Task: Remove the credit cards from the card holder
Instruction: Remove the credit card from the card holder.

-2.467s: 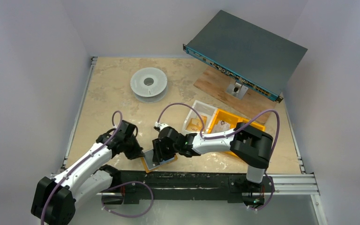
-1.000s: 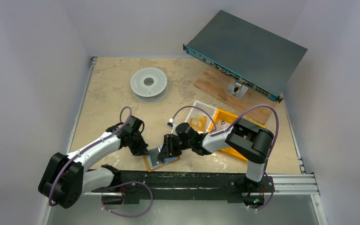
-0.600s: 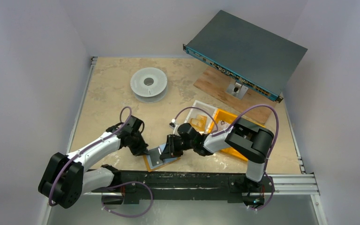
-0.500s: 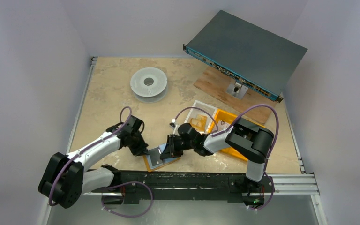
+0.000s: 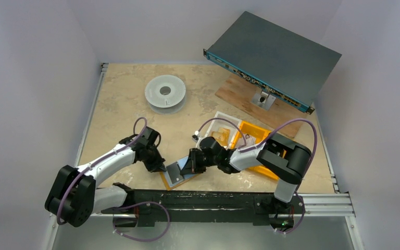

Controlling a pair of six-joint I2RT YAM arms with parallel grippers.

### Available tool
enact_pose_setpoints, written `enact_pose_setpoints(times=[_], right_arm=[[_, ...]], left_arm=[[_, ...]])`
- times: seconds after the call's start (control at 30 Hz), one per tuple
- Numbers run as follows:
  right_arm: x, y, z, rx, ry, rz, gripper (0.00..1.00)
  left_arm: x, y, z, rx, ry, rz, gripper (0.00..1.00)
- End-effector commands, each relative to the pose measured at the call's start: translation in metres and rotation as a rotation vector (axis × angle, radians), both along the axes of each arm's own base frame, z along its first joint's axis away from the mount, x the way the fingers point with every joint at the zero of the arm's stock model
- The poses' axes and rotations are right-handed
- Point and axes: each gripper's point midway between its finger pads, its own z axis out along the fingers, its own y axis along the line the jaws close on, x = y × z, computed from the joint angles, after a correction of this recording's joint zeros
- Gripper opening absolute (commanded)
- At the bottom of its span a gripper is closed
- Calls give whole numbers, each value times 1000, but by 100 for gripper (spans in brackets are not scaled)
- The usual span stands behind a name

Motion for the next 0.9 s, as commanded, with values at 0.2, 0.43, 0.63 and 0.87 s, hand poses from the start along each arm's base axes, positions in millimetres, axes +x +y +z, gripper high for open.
enact_pose_setpoints(times=[0.2, 0.43, 0.63, 0.87], right_arm=[[7, -15, 2, -57, -36, -56, 0], [16, -31, -1, -137, -75, -114, 0], [13, -33, -4, -137, -69, -110, 0], [13, -30, -4, -127, -72, -100, 0]], left_arm=[[3, 19, -9, 94, 8, 14, 0], [2, 23, -10, 106, 10, 13, 0], [5, 23, -8, 111, 6, 4, 0], [8, 22, -5, 113, -1, -14, 0]])
